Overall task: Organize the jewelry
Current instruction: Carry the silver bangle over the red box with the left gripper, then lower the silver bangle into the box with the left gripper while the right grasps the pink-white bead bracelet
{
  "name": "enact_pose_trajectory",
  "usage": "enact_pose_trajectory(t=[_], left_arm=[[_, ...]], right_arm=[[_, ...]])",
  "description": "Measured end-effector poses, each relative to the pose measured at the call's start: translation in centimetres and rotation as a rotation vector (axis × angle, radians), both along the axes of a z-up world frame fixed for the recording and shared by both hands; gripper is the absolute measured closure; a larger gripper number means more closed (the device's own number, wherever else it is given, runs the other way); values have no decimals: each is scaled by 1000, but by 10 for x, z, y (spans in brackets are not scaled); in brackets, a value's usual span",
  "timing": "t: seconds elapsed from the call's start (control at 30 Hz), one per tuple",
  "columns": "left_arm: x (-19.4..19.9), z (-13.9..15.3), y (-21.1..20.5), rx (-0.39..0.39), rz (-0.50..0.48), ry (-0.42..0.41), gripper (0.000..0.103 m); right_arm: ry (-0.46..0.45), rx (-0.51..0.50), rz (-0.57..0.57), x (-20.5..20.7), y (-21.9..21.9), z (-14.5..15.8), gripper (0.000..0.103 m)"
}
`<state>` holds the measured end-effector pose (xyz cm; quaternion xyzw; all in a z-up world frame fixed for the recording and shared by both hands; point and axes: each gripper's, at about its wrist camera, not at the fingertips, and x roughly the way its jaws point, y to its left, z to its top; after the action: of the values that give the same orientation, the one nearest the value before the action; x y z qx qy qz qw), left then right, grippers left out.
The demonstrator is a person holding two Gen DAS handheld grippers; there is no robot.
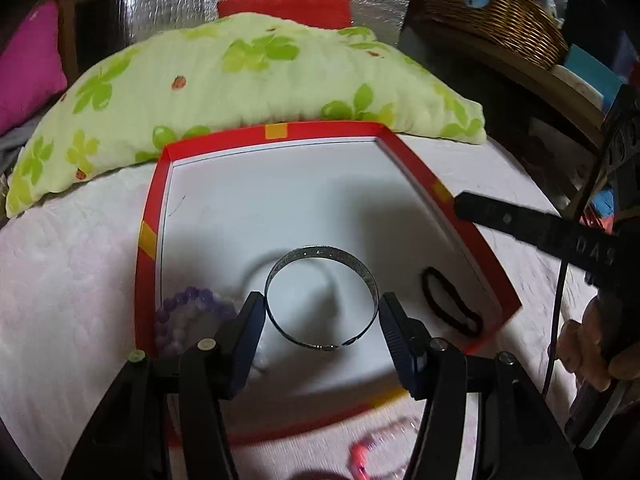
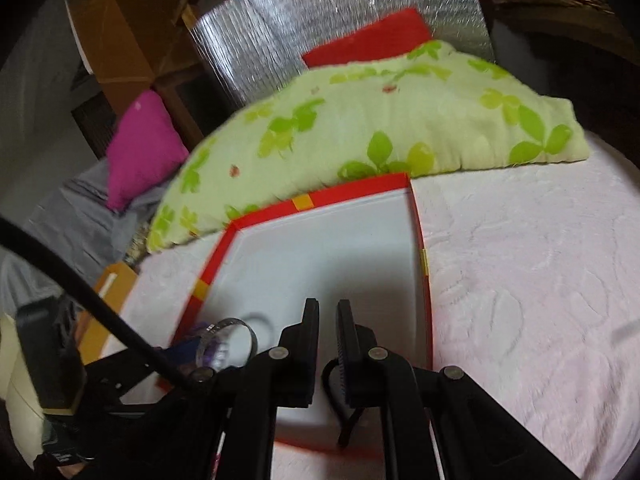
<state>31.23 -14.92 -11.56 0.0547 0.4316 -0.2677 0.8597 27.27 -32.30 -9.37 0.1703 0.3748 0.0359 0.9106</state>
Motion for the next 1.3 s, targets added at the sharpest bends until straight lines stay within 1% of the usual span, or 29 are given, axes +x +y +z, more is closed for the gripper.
enact_pose_trajectory(t=[0.07,0.13,0.2,0.23,0.3,0.33,0.37,0.4,0.43,0.5,0.53,0.63,0.7,0.73,0.77,0.8,0.83,0.9,0.97,1.0,1.03,1.07,1.17,1.23,1.3], left_arm=[[0,2,1,2,-2,-17,43],[-6,7,3,7,-17,-36,43],[-14,15,6,5,-20,-65,43],[-18,18,8,-1,-20,-74,43],[-27,29,17,-27,-16,-91,43],[-34,36,21,-44,-13,-106,43],[-38,41,24,-53,-12,-117,43],[-44,46,28,-61,-10,-132,43],[-49,51,30,-67,-9,-142,43],[-61,60,37,-86,-5,-163,43],[-66,63,40,-94,-4,-172,43],[-79,69,50,-112,6,-185,43],[-86,69,60,-127,20,-181,43],[-88,68,64,-130,26,-179,43],[-88,66,68,-127,30,-179,43],[-88,64,70,-117,40,-179,43],[-86,62,73,-104,48,-180,43],[-82,57,76,-89,67,-180,43],[-78,53,80,-81,80,-173,43],[-76,52,80,-79,83,-171,43],[-75,51,81,-79,87,-171,43],[-74,52,82,-83,88,-174,43],[-76,55,82,-101,80,-192,43],[-78,57,81,-110,69,-214,43],[-80,59,79,-116,60,-227,43]], right_arm=[[10,-5,12,0,-1,0,93],[7,15,17,-11,-6,5,92],[-6,6,15,-34,-11,13,92],[-12,-7,9,-46,-13,18,91],[-3,-17,-6,-74,-19,24,79],[-5,-7,-23,-96,-22,26,70],[-6,0,-37,-110,-23,27,55],[2,2,-48,-129,-21,25,48],[14,-2,-44,-142,-18,22,43],[64,-43,-14,-167,-5,11,43],[107,-101,6,-179,9,1,43],[210,-224,40,-190,35,-24,44],[248,-268,41,-190,44,-39,43],[265,-288,49,-189,47,-44,43],[275,-331,56,-187,53,-50,42],[252,-378,63,-188,59,-51,42],[240,-404,72,-187,62,-51,41],[235,-394,64,-187,60,-51,45],[219,-385,45,-187,56,-49,66],[216,-389,43,-188,55,-48,74],[213,-396,34,-190,52,-46,85],[210,-394,27,-190,51,-44,87],[196,-395,18,-196,46,-38,87],[165,-400,17,-199,45,-31,87],[141,-384,15,-195,46,-24,87]])
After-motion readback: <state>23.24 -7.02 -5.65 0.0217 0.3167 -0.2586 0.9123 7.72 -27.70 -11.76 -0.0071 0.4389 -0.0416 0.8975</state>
